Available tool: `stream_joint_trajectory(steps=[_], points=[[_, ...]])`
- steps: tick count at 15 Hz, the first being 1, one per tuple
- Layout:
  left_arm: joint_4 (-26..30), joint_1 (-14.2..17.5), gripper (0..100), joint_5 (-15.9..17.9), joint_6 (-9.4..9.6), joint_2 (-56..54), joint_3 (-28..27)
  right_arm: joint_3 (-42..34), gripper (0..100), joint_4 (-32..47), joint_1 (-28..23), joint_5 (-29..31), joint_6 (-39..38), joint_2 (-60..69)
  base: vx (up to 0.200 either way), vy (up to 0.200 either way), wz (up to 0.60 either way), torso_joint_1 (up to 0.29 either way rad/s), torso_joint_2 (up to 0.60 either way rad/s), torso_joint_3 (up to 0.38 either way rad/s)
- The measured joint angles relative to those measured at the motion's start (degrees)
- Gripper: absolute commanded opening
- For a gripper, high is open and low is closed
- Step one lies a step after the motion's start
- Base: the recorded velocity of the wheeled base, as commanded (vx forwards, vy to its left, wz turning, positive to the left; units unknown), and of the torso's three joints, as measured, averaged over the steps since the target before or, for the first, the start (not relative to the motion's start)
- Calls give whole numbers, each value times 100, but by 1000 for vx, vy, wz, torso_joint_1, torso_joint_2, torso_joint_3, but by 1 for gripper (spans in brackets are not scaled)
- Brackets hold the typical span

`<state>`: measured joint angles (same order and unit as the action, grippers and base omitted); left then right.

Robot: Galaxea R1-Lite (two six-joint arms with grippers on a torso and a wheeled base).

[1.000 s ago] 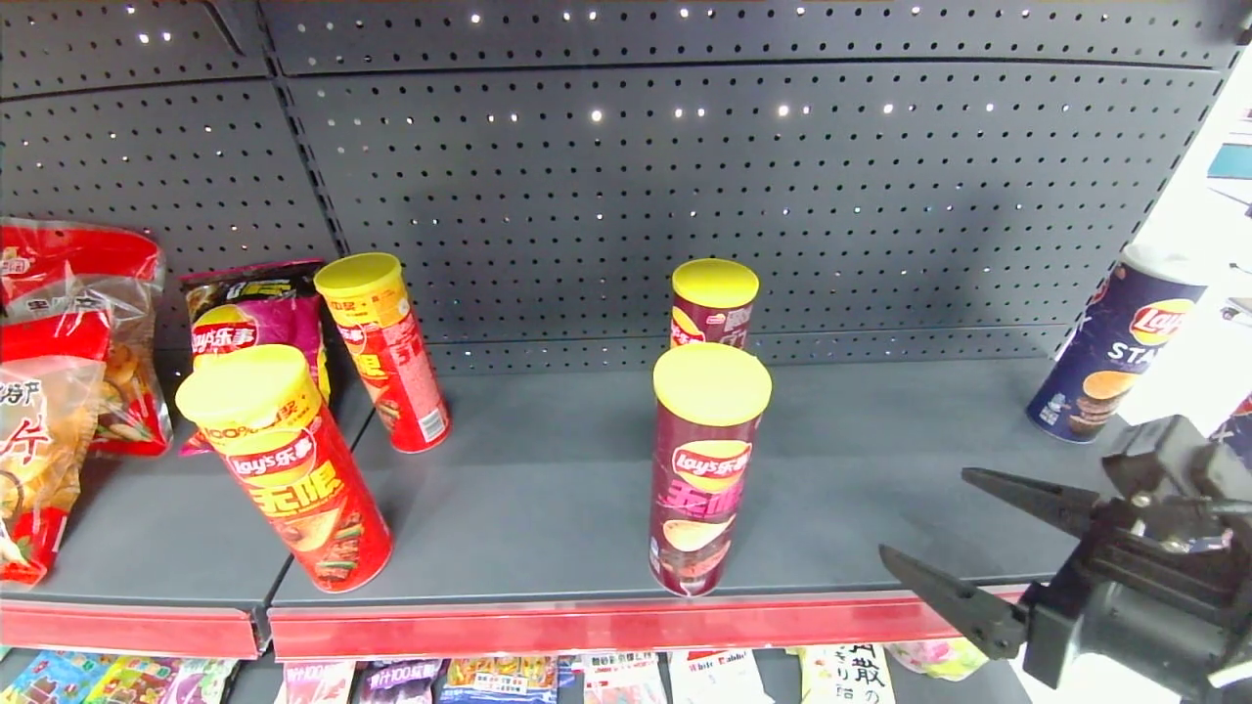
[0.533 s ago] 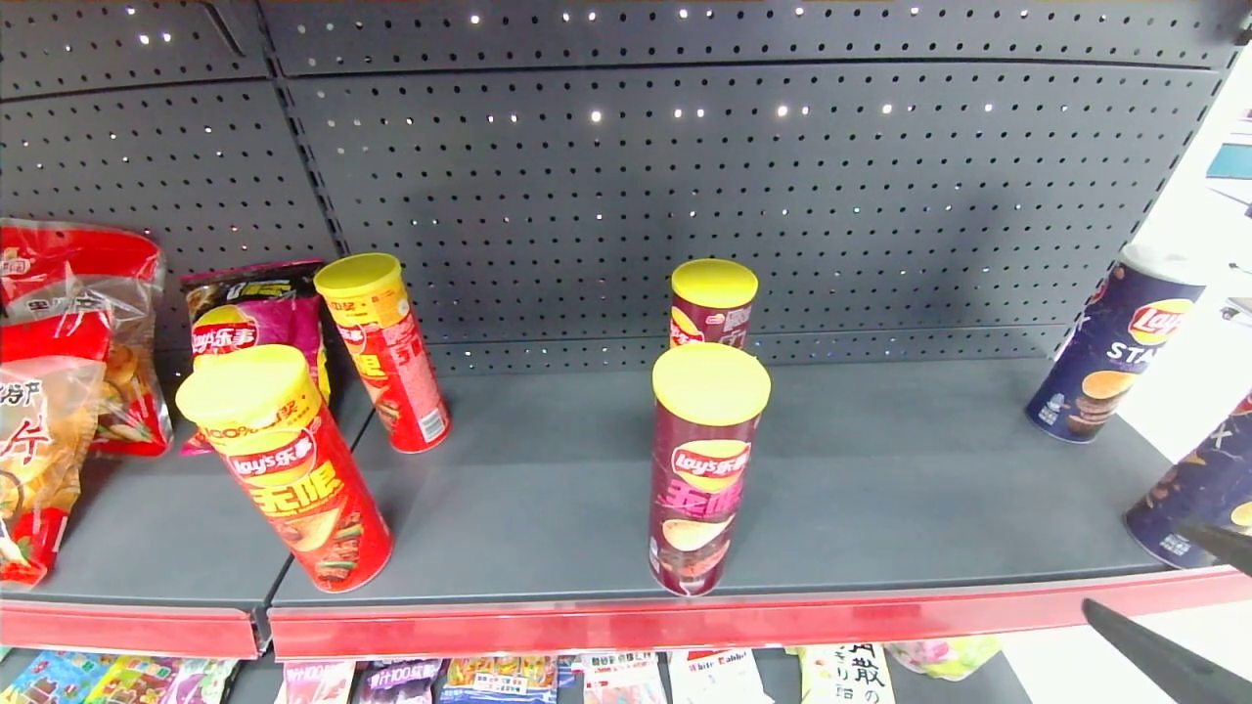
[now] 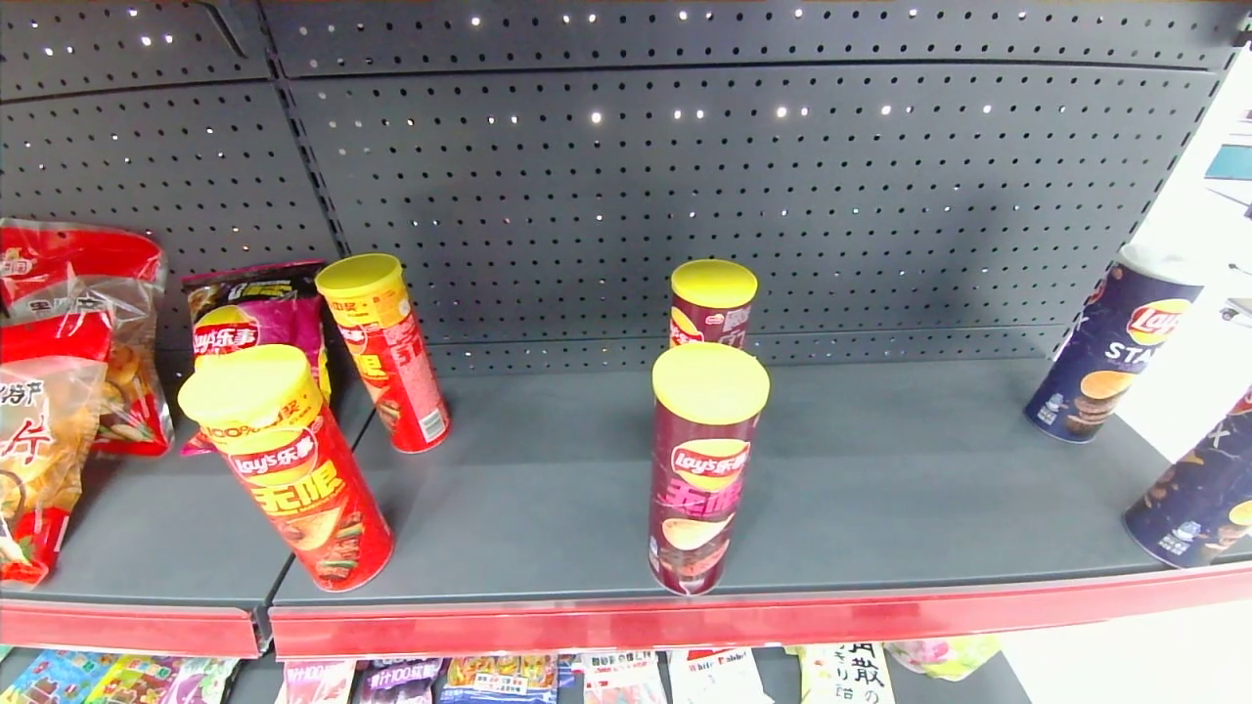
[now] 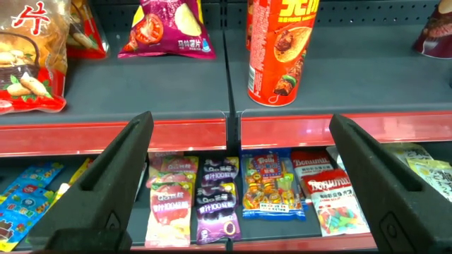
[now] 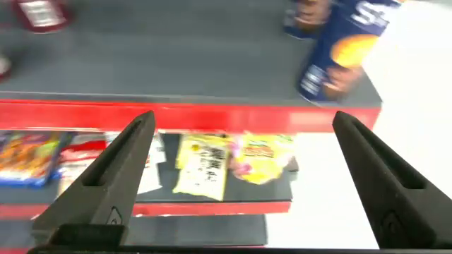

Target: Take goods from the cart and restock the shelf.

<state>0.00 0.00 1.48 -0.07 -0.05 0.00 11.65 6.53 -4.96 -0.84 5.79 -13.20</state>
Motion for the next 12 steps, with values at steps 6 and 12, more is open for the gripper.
stream_joint_trajectory(steps=[6, 12], points=[[0, 0, 100, 0, 0, 0, 0, -419, 100, -79, 33, -433, -51, 736, 0, 0, 0, 0, 0, 0], [0, 0, 100, 0, 0, 0, 0, -312, 100, -150, 191, -1013, -49, 378, 0, 0, 0, 0, 0, 0]])
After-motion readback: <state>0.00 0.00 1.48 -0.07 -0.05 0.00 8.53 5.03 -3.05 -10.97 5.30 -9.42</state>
